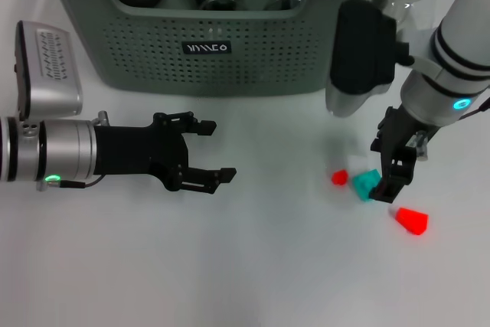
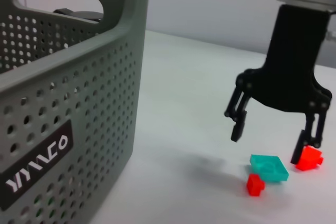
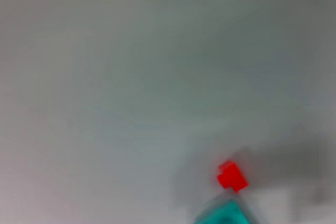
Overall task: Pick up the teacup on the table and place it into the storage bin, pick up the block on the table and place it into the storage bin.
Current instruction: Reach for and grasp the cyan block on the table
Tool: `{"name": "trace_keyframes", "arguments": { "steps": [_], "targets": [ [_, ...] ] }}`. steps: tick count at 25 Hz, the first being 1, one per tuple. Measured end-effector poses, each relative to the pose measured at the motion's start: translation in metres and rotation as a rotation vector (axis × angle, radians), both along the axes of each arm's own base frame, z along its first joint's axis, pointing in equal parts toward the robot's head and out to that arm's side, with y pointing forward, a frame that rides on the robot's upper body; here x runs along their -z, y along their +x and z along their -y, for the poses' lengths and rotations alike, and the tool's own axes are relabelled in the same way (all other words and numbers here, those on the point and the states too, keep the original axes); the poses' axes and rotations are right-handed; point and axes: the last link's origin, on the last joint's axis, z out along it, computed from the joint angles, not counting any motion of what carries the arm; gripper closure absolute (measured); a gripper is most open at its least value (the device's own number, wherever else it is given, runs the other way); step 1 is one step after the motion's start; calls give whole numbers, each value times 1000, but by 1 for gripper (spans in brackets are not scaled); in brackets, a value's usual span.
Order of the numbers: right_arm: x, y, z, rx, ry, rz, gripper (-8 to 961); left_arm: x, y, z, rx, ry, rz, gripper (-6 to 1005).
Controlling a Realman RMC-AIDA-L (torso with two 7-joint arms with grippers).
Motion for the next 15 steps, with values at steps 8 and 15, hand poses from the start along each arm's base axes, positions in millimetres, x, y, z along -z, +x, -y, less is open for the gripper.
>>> {"name": "trace_keyframes", "arguments": {
  "steps": [8,15],
  "targets": [
    [10,1,4,-46,-33,25,115,0,-1,0,-10,6,-1,110],
    [21,4,6,-76,-44,30,115,-1,-2,-1,-20,8,-2,110]
  ]
}}
